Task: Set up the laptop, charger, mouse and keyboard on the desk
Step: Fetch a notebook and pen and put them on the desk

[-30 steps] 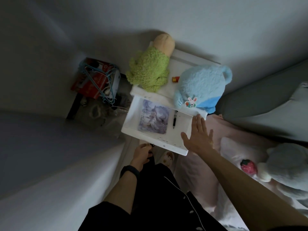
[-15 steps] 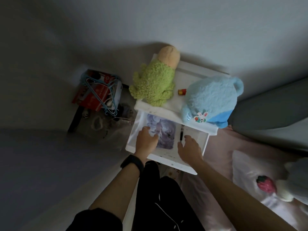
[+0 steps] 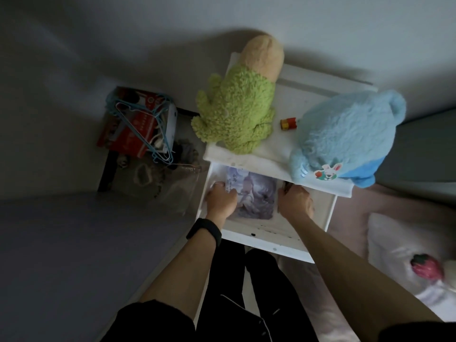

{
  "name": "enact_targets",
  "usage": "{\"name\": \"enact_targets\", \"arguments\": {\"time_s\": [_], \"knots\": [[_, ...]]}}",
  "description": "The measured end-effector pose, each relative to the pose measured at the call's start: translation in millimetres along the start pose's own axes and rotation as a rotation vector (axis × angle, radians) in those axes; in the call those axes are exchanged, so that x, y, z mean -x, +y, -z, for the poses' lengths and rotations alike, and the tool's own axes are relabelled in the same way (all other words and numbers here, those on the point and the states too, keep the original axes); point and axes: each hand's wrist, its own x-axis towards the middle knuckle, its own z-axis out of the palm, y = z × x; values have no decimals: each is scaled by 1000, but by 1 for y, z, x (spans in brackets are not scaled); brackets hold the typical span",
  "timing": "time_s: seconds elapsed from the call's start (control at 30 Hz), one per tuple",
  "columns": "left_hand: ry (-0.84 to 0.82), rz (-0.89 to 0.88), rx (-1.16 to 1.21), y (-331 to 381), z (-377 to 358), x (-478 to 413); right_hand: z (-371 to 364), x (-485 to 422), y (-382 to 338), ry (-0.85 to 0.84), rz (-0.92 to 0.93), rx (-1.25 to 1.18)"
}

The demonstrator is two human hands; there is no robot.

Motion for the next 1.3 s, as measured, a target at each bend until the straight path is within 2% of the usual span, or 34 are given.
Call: {"name": "enact_targets", "arguments": {"time_s": [0.17,0.33,0.43,0.53,0.67,0.8,0.9,1.0,1.13,1.3], "knots": [[31,-34,-168,-1,-10,-3,-6,6,13,-96,-62,-152],[-26,-62,-109,1,2,-2,2,16,27,-212,-198,-474],[-24,-110,-96,9,15,15,16,32,34,-292,-219,-675],[-43,-85,-114,28,28,34,35,54,36,-366,-220,-765],[-60,-20,-39,50,43,63,59,79,45,-465,-183,-707],[5,0,-8,46,57,103,70,96,66,-489,-97,-679],[16,-33,40,25,65,138,66,111,82,-446,-27,-660],[75,-106,25,1,76,178,55,123,98,-420,-32,-639],[221,-183,-20,-34,89,226,30,140,112,-526,-57,-562],[345,-152,64,-92,78,271,-3,150,122,-580,-117,-543]]}}
